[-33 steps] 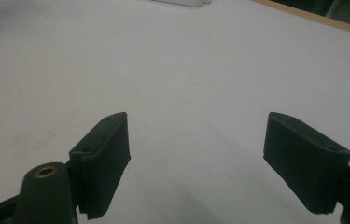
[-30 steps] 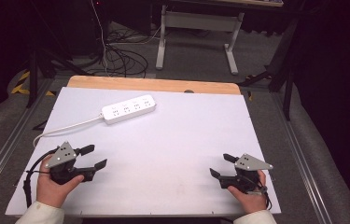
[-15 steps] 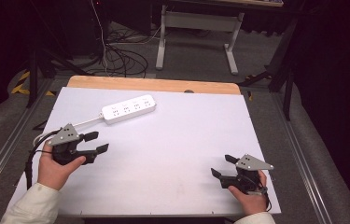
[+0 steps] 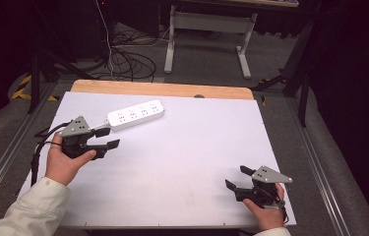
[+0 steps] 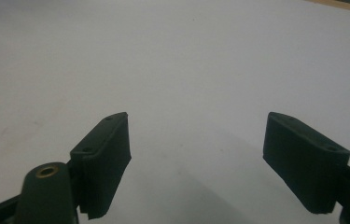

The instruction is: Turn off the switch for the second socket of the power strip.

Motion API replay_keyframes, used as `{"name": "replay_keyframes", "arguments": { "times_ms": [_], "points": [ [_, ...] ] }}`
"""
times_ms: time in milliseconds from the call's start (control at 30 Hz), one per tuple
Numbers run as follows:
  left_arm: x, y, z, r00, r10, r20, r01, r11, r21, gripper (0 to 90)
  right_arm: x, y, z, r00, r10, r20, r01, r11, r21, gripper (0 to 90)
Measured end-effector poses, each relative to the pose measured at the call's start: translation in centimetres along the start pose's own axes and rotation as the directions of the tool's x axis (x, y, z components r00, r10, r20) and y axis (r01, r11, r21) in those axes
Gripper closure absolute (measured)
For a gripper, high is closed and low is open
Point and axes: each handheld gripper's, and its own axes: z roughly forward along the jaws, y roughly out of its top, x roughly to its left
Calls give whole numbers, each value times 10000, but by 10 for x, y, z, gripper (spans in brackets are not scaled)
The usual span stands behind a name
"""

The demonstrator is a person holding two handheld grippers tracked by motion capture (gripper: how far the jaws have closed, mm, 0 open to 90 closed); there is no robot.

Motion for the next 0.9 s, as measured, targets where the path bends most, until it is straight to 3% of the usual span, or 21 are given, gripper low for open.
{"name": "replay_keyframes", "arguments": {
  "times_ms": [300,333,433,500,533,800,900],
  "points": [
    [11,21,9,9997,-184,136,183,9998,60,461,1,0,0,10000,-18,-69,18,10000,-8,235],
    [13,28,11,10000,-5,2,5,10000,76,462,1,1,1,10000,-34,-77,34,10000,-16,235],
    [15,34,13,9999,112,-56,-111,9998,133,464,2,1,0,9999,-106,-110,105,9999,-52,235],
    [15,38,15,10000,-14,28,14,9999,146,466,2,1,0,9998,-129,-131,128,9999,-64,235],
    [17,42,16,9999,131,-1,-131,9998,177,466,2,1,0,9998,-127,-137,126,9999,-66,235],
    [18,51,22,10000,62,21,-62,9997,237,476,2,1,-1,9998,-129,-142,128,9999,-81,235],
    [21,54,26,9999,121,9,-121,9996,249,540,2,1,-1,9998,-140,-138,139,9999,-39,235]
  ]
}}
